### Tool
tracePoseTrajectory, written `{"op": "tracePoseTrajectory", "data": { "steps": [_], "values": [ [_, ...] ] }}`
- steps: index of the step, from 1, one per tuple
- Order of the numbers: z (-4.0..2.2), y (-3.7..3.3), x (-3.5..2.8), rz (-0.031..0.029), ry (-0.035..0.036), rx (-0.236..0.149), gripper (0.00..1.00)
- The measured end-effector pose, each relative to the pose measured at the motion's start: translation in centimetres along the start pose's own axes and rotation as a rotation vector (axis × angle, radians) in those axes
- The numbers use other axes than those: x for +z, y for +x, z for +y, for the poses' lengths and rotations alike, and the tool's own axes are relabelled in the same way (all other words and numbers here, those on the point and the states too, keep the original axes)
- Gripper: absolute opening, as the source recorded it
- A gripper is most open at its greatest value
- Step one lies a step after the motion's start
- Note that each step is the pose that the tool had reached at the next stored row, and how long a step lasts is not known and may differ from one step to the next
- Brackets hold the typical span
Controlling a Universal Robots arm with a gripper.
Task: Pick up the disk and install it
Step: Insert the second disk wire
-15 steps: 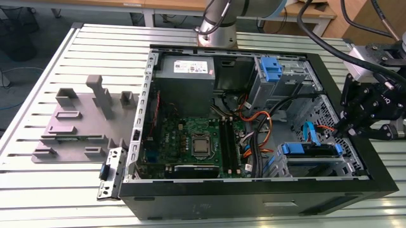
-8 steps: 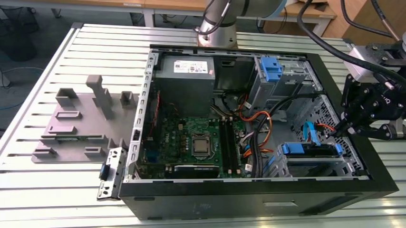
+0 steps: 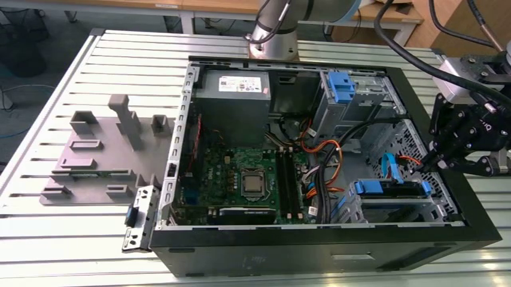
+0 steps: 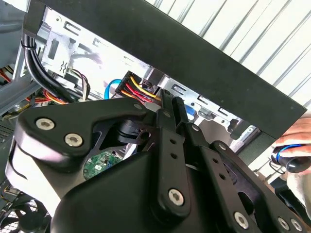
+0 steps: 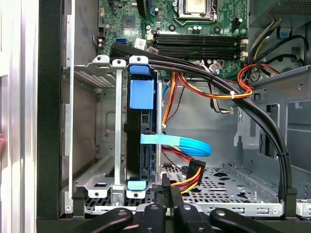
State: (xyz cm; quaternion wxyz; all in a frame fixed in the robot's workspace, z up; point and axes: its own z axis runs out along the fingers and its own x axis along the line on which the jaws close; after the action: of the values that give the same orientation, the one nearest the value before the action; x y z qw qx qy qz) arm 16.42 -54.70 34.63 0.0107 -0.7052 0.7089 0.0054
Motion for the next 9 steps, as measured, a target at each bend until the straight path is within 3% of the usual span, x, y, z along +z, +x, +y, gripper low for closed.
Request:
{"op": "tracePoseTrajectory", "data": {
  "steps": [4, 9],
  "values": [
    [0.08, 0.00, 0.01, -0.0003, 0.0003, 0.000, 0.16],
    [0.94, 0.00, 0.00, -0.0001, 0.0047, 0.000, 0.16]
  ]
}}
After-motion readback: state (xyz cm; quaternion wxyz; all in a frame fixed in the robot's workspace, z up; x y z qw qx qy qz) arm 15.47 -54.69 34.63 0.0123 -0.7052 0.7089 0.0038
